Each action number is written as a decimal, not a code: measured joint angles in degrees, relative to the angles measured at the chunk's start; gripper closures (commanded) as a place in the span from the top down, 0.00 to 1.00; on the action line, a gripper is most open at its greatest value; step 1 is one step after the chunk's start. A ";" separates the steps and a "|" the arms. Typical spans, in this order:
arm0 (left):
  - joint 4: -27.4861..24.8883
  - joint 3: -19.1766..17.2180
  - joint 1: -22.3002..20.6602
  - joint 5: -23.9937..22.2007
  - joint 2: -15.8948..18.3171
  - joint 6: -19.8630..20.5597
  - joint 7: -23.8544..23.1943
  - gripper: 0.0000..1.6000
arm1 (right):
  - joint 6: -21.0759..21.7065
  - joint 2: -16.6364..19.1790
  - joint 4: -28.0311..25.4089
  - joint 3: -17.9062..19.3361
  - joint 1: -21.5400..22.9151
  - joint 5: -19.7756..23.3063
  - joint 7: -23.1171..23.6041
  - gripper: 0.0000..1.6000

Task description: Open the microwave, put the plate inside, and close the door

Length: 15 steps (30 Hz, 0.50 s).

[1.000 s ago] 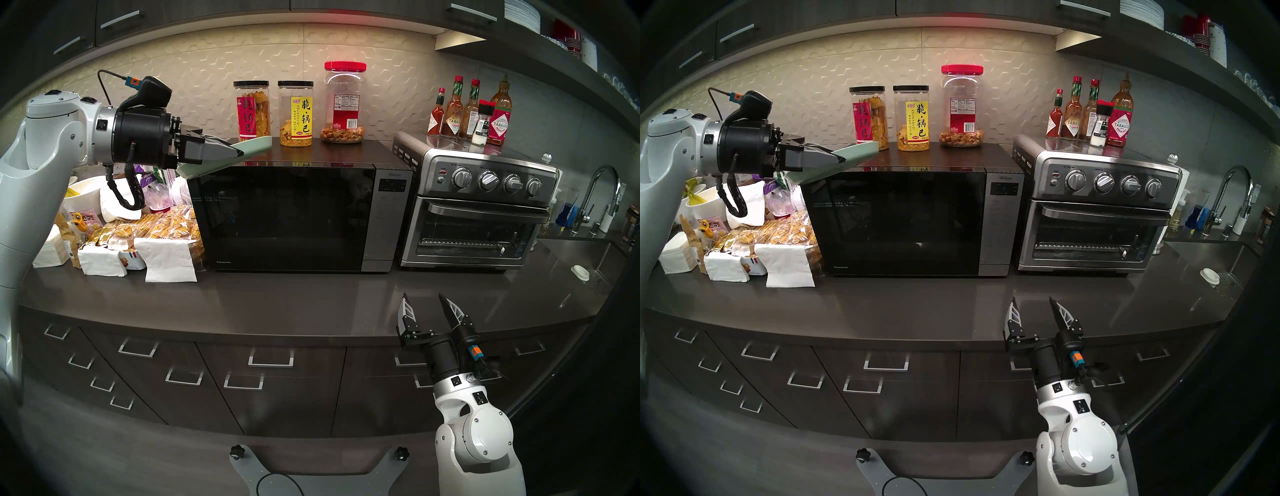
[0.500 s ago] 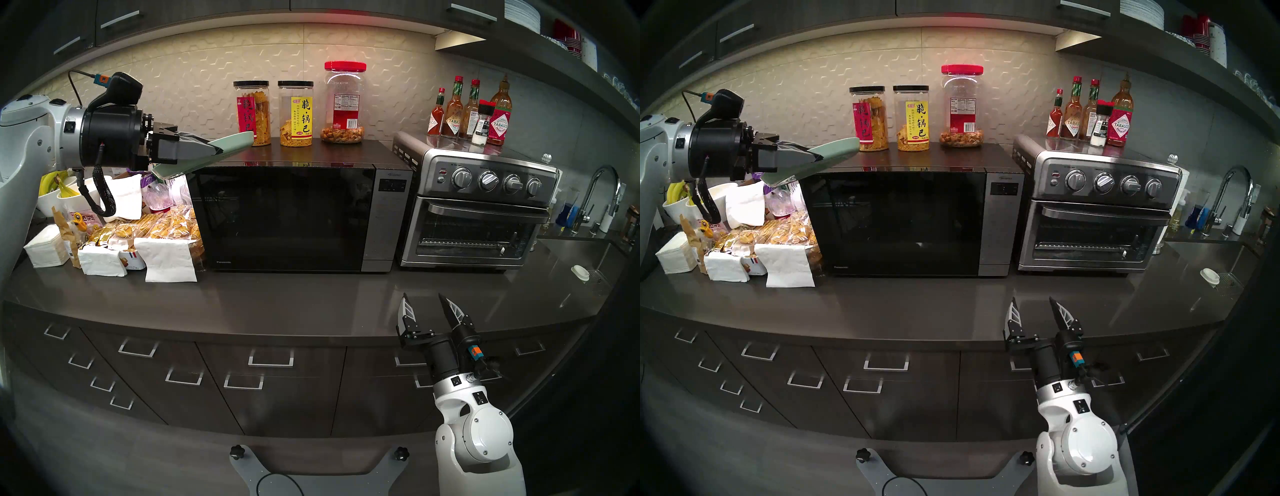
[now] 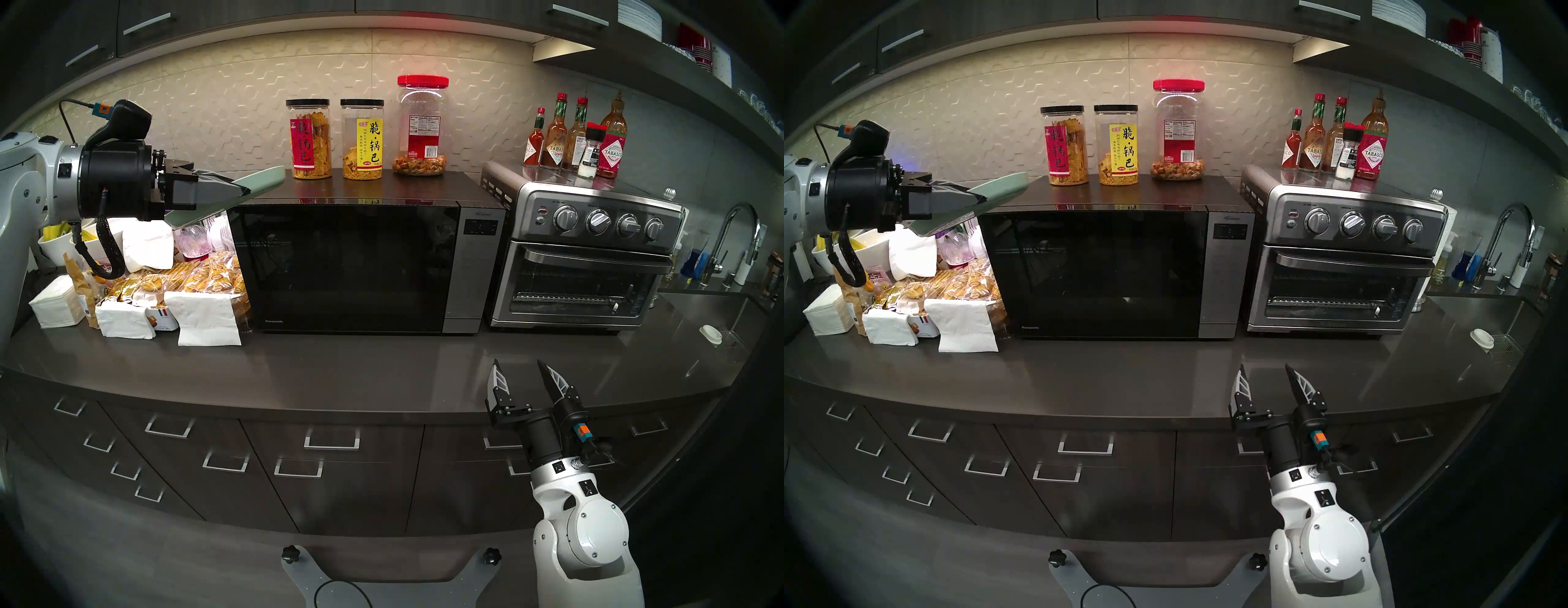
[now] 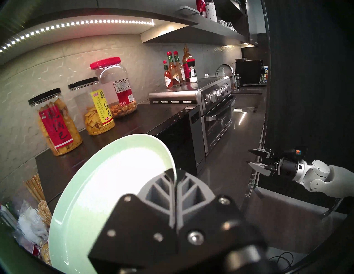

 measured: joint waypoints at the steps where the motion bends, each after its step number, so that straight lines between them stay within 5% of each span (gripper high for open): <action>1: -0.32 -0.80 0.86 0.37 -0.34 0.48 0.44 0.00 | 0.00 0.00 0.00 0.00 0.00 0.00 0.00 1.00; 15: -5.05 -11.27 10.74 1.01 -3.19 3.14 3.44 0.00 | 0.00 0.00 0.02 0.00 0.01 0.00 0.00 1.00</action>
